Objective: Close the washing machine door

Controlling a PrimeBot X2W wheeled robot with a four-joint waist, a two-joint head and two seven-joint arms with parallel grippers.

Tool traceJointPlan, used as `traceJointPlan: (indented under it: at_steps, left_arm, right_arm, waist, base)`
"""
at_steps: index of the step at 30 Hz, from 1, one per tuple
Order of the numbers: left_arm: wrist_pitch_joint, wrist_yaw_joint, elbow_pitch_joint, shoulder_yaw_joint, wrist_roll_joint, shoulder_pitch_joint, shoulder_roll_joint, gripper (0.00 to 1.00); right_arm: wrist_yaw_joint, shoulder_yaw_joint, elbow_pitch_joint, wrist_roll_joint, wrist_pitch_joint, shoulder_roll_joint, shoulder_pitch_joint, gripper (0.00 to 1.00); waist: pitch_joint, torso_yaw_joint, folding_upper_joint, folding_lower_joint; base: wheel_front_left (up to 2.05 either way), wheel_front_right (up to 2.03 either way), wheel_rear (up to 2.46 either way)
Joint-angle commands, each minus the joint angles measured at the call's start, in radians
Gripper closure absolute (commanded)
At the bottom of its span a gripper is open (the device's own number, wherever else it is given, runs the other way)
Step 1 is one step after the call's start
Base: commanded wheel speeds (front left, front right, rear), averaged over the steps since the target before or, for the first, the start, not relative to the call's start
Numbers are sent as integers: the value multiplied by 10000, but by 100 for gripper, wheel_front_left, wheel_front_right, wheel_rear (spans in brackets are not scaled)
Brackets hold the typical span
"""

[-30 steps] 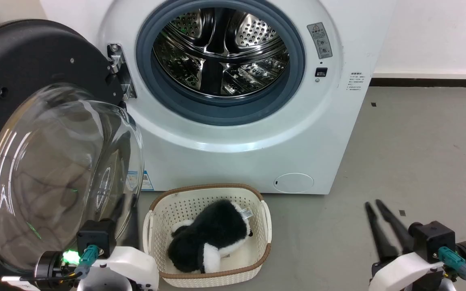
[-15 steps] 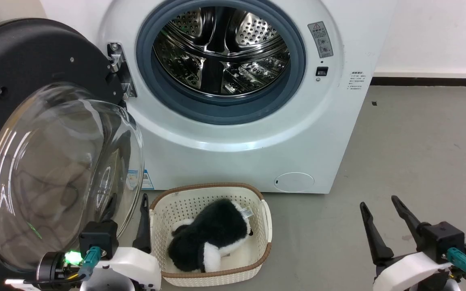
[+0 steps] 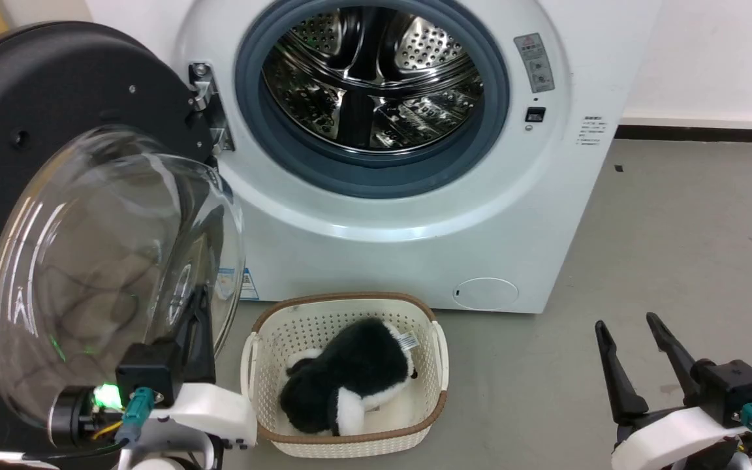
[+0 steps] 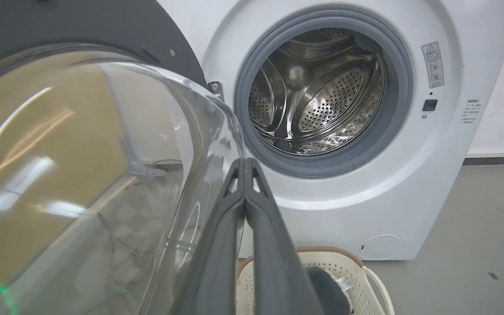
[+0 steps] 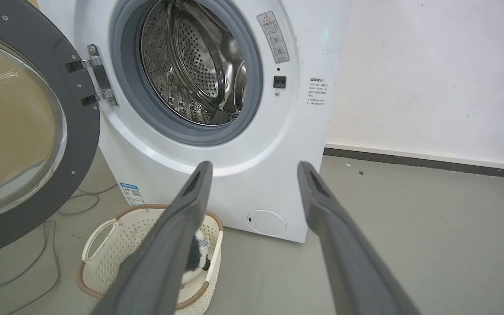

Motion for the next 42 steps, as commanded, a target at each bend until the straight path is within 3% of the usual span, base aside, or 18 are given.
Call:
traceJointPlan:
  at_steps: [1, 15, 22, 29, 42]
  left_arm:
    - [-92, 78, -110, -14, -45, -196, 83, 100]
    - [-385, -27, -1463, 617, -535, -1169, 379, 100]
    - [-551, -496, -1849, 1783, -1757, -1912, 144, 100]
    - [-698, -889, -1880, 2841, -2509, -2460, 271, 100]
    - [-94, -829, -1268, 4495, -4818, -3117, 697, 100]
  right_arm:
    - [1, -59, 25, 83, -105, 9, 22, 0]
    - [2, -305, 110, 411, -397, 13, 22, 0]
    - [2, -492, 181, 557, -564, 15, -8, 0]
    - [3, -650, 289, 690, -710, 17, -34, 0]
    - [3, -957, 632, 1001, -981, 21, 33, 0]
  waist:
    - [15, 54, -1, 0]
    - [164, 793, -1, 0]
    - [322, 1307, -1, 0]
    - [436, 1718, -1, 0]
    - [512, 2413, -1, 0]
  base:
    - [0, 0, 0]
    - [0, 0, 0]
    - [0, 0, 0]
    - [0, 0, 0]
    - [0, 0, 0]
